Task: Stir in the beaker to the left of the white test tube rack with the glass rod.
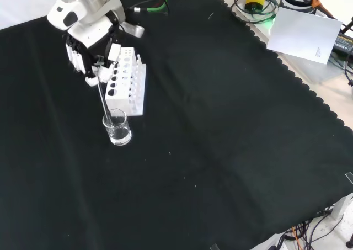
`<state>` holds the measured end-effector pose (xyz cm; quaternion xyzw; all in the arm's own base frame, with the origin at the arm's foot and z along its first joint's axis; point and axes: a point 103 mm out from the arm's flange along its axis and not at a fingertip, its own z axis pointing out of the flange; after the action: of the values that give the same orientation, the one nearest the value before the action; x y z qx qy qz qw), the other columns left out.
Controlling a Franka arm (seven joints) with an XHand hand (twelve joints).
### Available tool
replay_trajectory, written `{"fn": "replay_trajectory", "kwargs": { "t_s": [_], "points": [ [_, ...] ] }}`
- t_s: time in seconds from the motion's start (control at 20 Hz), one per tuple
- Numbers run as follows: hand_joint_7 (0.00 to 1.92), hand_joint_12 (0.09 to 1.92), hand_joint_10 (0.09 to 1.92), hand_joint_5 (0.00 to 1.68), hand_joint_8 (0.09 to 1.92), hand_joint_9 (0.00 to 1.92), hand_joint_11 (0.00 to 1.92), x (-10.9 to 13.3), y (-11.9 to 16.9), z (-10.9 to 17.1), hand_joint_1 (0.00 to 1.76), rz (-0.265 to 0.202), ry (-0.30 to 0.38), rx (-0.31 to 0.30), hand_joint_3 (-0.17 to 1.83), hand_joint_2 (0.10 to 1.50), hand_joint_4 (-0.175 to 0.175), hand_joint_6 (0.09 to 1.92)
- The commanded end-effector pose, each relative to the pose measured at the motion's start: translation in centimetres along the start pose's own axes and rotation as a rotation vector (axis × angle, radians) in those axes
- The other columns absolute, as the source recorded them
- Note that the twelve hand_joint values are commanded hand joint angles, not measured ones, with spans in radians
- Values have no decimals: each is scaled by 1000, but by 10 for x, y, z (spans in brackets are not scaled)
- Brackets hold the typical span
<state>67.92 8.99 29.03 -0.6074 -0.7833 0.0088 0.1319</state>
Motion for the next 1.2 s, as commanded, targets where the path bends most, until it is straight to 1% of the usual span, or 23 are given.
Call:
{"fn": "replay_trajectory", "kwargs": {
  "t_s": [0.05, 0.15, 0.3, 0.45, 0.6, 0.75, 0.95, 1.05, 1.2],
  "points": [
    [1163, 791, 612, 1305, 1029, 1732, 1193, -15, -38, -17, 1303, 50, -16, 5, 50, 1010, -175, 100],
    [1163, 791, 613, 1306, 1029, 1732, 1193, -6, -40, -17, 1303, 42, -19, 5, 49, 1011, -175, 99],
    [1163, 791, 615, 1306, 1029, 1732, 1194, 11, -37, -13, 1303, 17, -16, 1, 48, 1011, -175, 99],
    [1163, 790, 615, 1306, 1029, 1732, 1195, 25, -30, -7, 1303, -12, -1, -7, 47, 1012, -175, 98],
    [1162, 790, 616, 1306, 1029, 1732, 1195, 32, -17, 0, 1303, -33, 5, 2, 47, 1012, -175, 98],
    [1162, 790, 617, 1306, 1030, 1732, 1196, 28, -3, 5, 1303, -30, 11, 16, 46, 1012, -175, 97],
    [1162, 789, 619, 1307, 1030, 1732, 1196, 11, 10, 7, 1303, -12, 6, 23, 45, 1013, -175, 96],
    [1162, 789, 620, 1307, 1030, 1732, 1197, 1, 12, 5, 1303, 2, 5, 23, 45, 1013, -175, 96],
    [1162, 788, 622, 1307, 1030, 1732, 1197, -15, 7, 0, 1303, 30, 4, 21, 44, 1014, -175, 95]
  ]
}}
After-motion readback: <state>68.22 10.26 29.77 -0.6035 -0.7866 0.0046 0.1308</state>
